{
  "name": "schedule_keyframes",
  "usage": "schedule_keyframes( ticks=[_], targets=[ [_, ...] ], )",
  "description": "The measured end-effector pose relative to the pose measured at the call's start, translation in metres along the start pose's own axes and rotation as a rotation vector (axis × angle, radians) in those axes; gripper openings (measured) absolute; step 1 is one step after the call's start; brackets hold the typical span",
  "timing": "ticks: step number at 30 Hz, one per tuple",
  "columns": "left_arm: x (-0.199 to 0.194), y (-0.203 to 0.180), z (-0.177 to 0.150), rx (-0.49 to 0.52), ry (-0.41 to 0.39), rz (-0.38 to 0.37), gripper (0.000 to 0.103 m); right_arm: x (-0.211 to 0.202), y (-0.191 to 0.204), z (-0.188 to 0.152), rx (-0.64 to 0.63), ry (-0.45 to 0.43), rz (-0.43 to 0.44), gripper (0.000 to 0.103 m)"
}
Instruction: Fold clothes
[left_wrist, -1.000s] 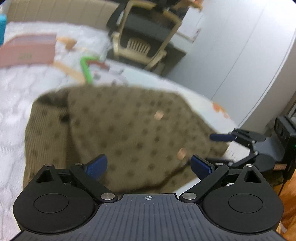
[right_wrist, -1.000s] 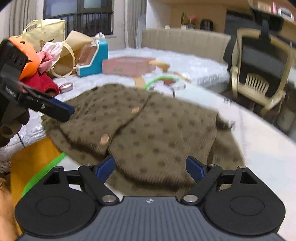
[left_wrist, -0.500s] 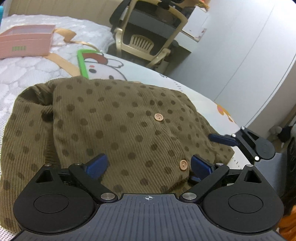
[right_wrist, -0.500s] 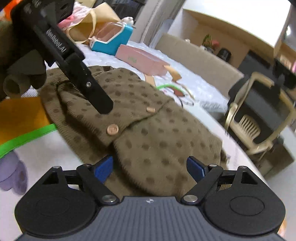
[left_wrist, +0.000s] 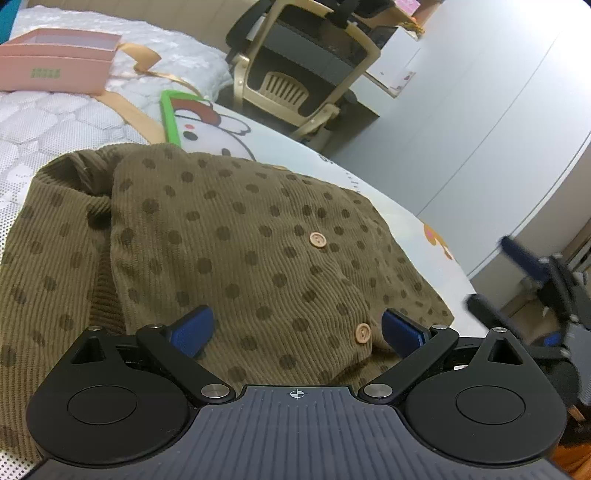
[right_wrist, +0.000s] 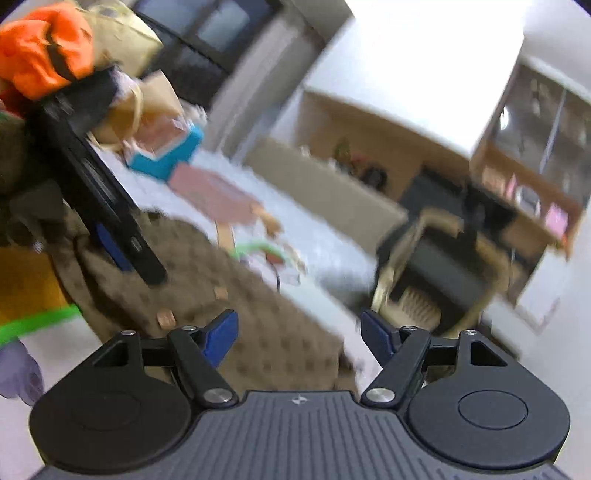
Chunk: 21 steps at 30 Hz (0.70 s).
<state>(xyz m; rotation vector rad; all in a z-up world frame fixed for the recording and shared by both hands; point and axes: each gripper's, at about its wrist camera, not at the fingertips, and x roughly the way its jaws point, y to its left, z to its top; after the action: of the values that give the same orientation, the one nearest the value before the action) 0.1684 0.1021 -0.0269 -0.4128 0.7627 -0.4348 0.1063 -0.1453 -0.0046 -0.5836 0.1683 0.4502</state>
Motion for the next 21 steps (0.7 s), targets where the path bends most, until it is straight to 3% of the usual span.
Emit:
schedule_keyframes(
  ticks=[4, 9, 15, 19, 21],
  targets=[
    [0.001, -0.004, 0.0, 0.014, 0.004, 0.019, 0.1, 0.017, 0.003, -0.008, 0.038, 0.082, 0.104, 0.073],
    [0.002, -0.007, -0.002, 0.033, 0.002, 0.027, 0.101, 0.027, 0.043, -0.01, -0.183, 0.118, 0.151, 0.073],
    [0.001, -0.003, -0.002, 0.024, -0.002, 0.007, 0.102, 0.034, 0.074, -0.017, -0.411, 0.072, -0.003, 0.077],
    [0.001, -0.001, -0.002, 0.017, -0.007, -0.002, 0.102, 0.031, 0.088, -0.028, -0.555, -0.023, -0.14, 0.077],
    [0.001, 0.0, -0.003, 0.015, -0.008, -0.005, 0.102, 0.02, 0.087, -0.024, -0.537, -0.102, -0.186, 0.077]
  ],
)
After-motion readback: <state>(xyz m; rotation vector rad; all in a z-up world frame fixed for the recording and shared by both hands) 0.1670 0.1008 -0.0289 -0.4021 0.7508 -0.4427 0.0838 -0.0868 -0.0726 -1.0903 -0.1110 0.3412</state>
